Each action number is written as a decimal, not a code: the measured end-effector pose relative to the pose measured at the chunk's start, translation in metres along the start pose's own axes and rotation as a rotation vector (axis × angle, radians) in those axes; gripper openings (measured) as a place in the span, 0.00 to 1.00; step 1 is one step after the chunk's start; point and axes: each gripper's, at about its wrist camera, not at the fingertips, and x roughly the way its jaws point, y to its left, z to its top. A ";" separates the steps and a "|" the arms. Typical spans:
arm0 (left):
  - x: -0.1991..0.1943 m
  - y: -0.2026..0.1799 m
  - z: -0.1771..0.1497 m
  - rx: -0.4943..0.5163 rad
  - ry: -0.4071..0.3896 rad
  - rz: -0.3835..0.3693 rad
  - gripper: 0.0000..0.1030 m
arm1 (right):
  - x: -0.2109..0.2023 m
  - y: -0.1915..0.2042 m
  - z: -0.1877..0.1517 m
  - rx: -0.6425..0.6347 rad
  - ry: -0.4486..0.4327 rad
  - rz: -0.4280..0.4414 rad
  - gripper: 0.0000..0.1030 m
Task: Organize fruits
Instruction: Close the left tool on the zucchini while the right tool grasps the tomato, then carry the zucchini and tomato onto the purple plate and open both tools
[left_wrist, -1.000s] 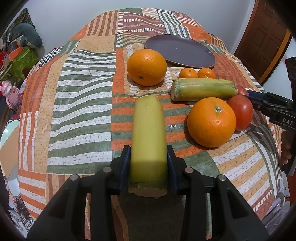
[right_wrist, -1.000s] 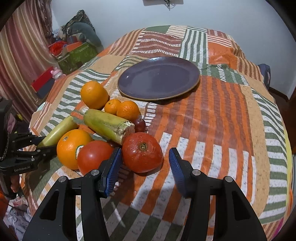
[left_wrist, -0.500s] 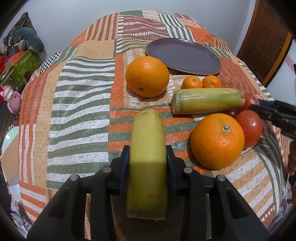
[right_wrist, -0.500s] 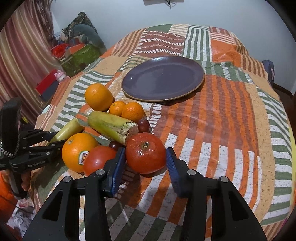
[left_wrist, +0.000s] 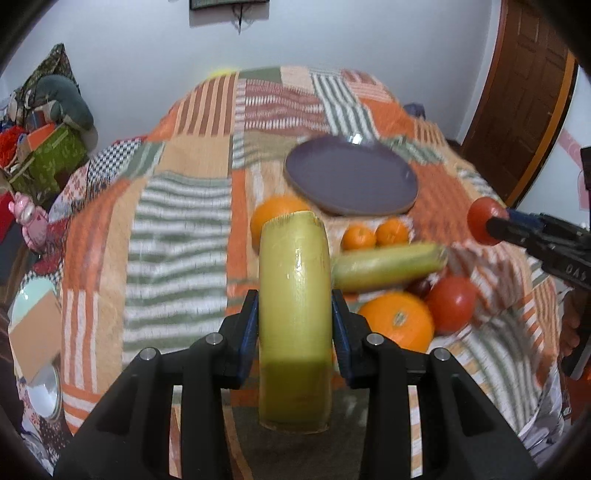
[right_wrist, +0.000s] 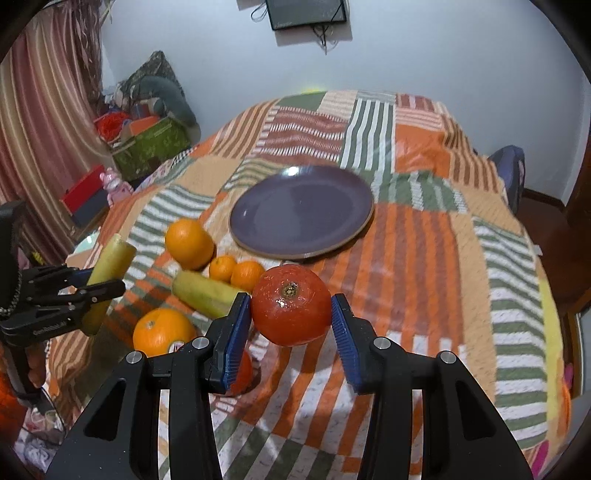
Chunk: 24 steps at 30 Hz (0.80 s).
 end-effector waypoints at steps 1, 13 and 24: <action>-0.003 -0.001 0.006 0.003 -0.017 -0.003 0.35 | -0.001 0.000 0.003 -0.002 -0.008 -0.004 0.40; -0.002 -0.018 0.067 0.015 -0.099 -0.046 0.35 | -0.011 -0.007 0.043 -0.013 -0.113 -0.042 0.40; 0.023 -0.026 0.121 0.038 -0.126 -0.048 0.35 | 0.002 -0.013 0.078 -0.022 -0.175 -0.050 0.40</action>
